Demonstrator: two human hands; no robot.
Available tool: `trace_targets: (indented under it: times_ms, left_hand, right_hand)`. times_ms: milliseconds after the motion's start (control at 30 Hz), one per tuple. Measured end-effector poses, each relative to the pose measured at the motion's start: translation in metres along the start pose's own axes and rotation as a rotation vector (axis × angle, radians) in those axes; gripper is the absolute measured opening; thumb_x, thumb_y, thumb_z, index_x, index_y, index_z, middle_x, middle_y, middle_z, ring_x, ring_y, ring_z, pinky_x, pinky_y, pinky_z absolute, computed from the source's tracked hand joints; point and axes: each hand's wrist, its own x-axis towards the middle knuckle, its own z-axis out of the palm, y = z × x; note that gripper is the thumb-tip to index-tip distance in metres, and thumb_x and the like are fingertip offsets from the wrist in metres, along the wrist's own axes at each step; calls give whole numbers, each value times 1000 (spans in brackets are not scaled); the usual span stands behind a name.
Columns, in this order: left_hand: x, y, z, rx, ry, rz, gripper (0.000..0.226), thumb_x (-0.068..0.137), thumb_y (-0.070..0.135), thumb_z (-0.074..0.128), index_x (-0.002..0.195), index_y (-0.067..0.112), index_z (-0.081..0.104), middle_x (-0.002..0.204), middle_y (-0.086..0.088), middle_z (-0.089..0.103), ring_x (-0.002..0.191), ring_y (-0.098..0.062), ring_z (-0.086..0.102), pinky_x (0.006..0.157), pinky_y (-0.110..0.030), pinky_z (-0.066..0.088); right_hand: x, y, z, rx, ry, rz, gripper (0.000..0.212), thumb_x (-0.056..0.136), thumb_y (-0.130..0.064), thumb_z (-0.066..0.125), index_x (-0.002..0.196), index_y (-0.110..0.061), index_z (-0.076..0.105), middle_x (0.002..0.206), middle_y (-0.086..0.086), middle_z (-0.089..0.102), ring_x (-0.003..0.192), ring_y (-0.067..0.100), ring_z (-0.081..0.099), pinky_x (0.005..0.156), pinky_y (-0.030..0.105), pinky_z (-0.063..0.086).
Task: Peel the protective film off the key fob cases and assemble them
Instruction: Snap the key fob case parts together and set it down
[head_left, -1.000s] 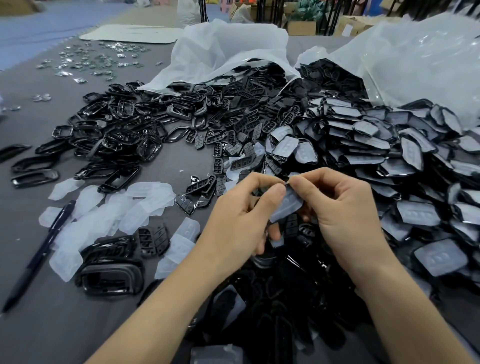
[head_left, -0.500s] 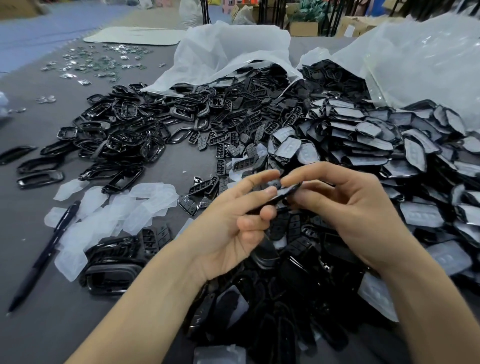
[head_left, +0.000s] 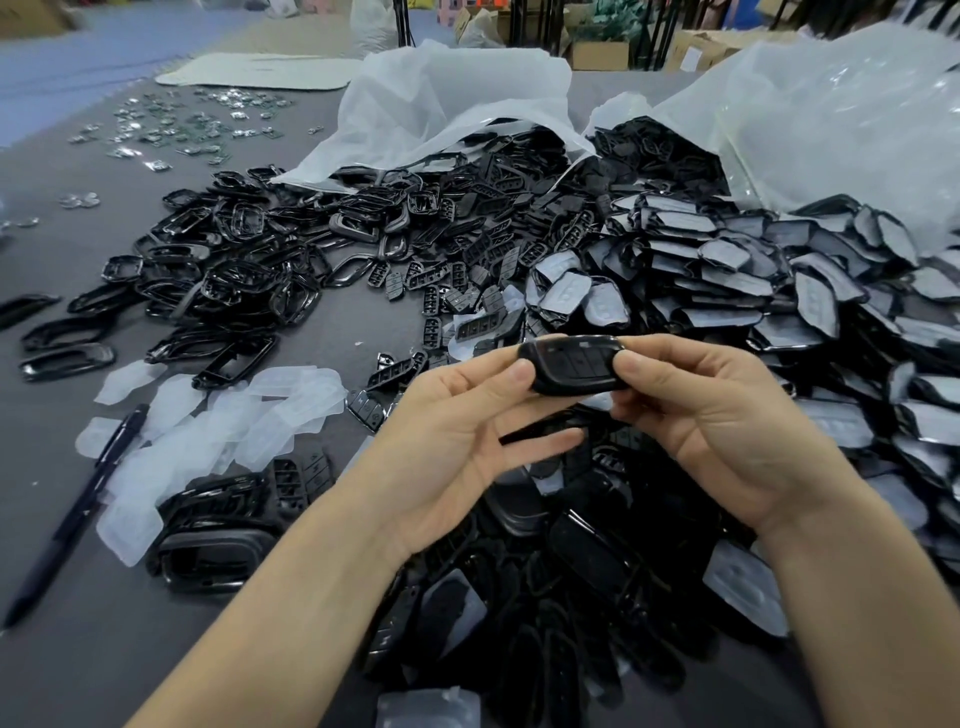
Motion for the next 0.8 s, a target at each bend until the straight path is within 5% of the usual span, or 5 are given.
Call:
trace_targets:
  times_ms: [433,800]
  left_hand:
    - [2,1,-1,-105,46,39,28,85,15,56,103,1,72,107,-16,71,95,-22,71,84,-32,56]
    - [5,-8,3,-95,188,50,27,79,13,57,99,-1,68,97,-18,73,86,-25,73,75,-33,59]
  right_hand:
    - [-1,1,9,313,-34,177,14,62,-17,69,71,-10,76,69,3,65,58,9,57,59,20,53]
    - [6,12,17,420,216,272,11,61,-14,69,70,-8,64,55,0,55,46,8,52,47,17,49]
